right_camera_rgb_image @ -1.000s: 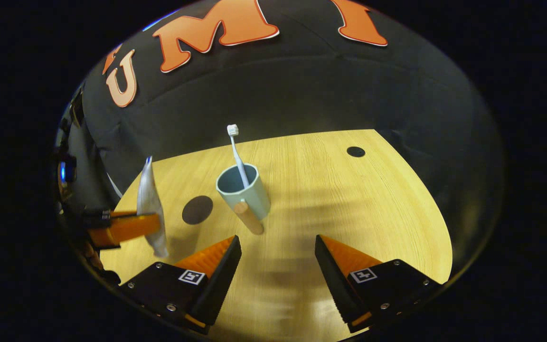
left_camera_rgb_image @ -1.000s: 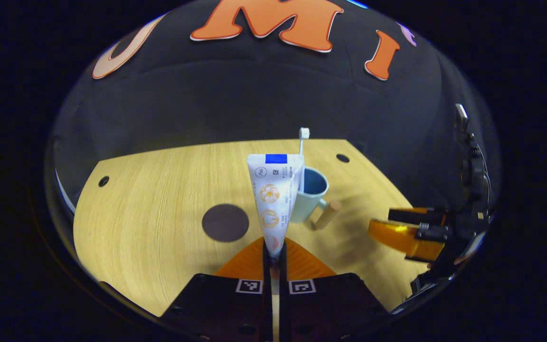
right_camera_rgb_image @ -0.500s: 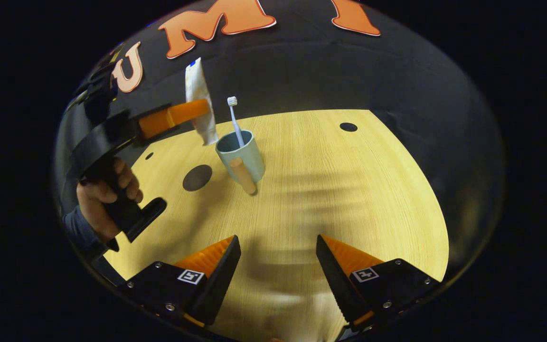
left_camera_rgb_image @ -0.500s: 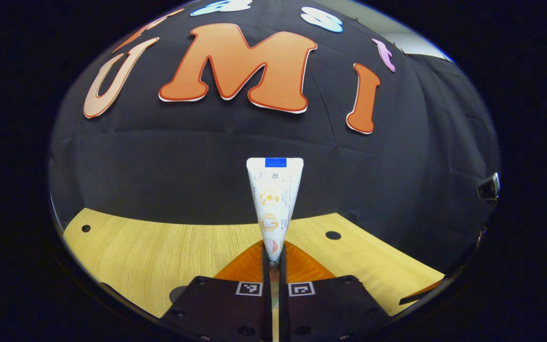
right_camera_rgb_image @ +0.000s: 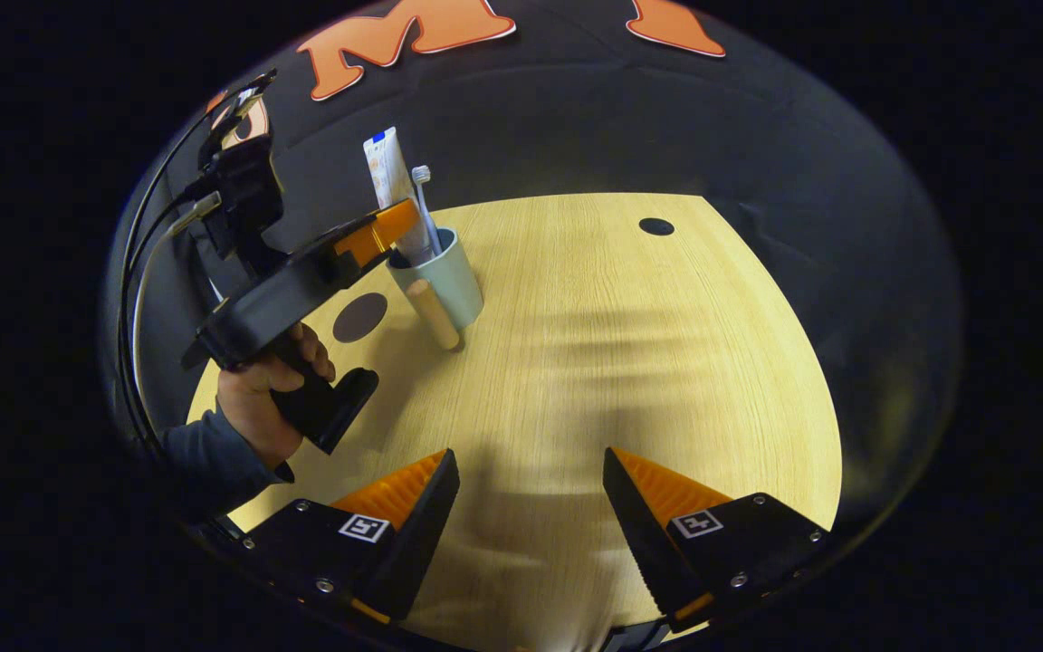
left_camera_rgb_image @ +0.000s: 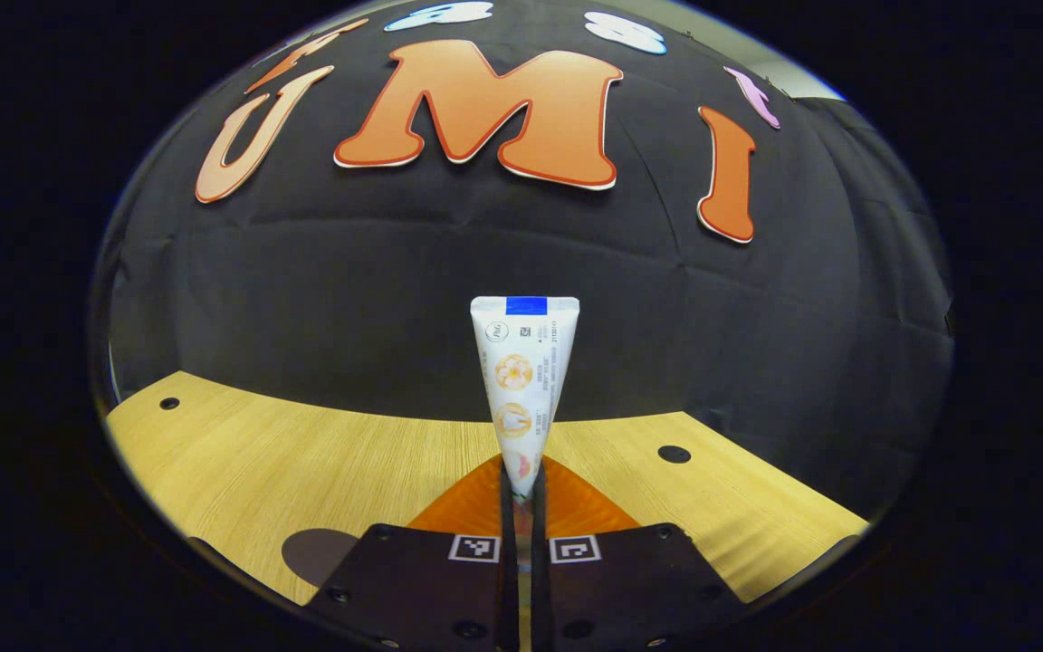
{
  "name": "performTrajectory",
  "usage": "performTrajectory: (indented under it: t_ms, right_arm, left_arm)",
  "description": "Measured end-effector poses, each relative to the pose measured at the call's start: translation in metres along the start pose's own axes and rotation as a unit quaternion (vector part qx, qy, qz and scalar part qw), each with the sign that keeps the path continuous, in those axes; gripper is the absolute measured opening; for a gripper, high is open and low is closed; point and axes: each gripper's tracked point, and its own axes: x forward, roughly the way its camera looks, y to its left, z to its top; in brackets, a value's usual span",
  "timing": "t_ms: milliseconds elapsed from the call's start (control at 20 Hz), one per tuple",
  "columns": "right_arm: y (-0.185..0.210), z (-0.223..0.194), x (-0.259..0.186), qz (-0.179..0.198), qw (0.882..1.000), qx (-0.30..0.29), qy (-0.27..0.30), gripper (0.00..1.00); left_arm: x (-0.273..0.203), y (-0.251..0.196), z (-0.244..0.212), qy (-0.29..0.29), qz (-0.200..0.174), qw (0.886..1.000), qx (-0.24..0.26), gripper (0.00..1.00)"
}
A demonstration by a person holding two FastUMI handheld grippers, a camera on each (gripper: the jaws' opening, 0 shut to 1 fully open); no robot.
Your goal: Put the toothbrush and toothpaste on the desktop into the cup, then pick up the cup and place it on the coaster on the desktop.
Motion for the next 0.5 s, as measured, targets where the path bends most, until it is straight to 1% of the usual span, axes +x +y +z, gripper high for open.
performTrajectory:
  t_ms: [100,150,200,250,300,350,400,450,500]
  right_arm:
    - [0.0,-0.001,-0.002,0.003,1.0,-0.004,-0.002,0.97]
    - [0.001,0.0,-0.002,0.006,1.0,-0.004,-0.003,0.97]
    - [0.004,0.001,-0.003,0.009,1.0,-0.002,-0.005,0.98]
    - [0.007,0.004,-0.004,0.011,1.0,-0.001,-0.009,0.97]
    - [0.007,0.005,-0.003,0.012,1.0,0.0,-0.012,0.97]
    - [0.008,0.007,-0.001,0.011,1.0,0.001,-0.013,0.97]
    - [0.01,0.011,-0.001,0.013,1.0,0.0,-0.015,0.97]
    - [0.012,0.011,-0.003,0.012,1.0,-0.002,-0.018,0.98]
    - [0.012,0.009,-0.006,0.012,1.0,-0.004,-0.02,0.97]
  left_arm:
    - [-0.005,0.002,-0.012,0.012,0.008,1.0,0.004,0.06]
    - [-0.009,0.004,-0.013,0.011,0.003,1.0,0.008,0.14]
    - [-0.016,0.003,-0.011,0.008,0.01,1.0,0.018,0.39]
    - [-0.023,0.003,-0.006,0.005,0.009,0.999,0.03,0.64]
    - [-0.027,0.002,-0.007,0.011,0.004,0.999,0.032,0.7]
    - [-0.03,0.0,-0.007,0.017,-0.003,0.999,0.03,0.69]
    - [-0.033,0.003,-0.006,0.02,-0.004,0.999,0.033,0.77]
    - [-0.038,0.005,-0.001,0.02,-0.005,0.999,0.036,0.81]
    - [-0.047,0.008,0.005,0.02,-0.008,0.999,0.04,0.81]
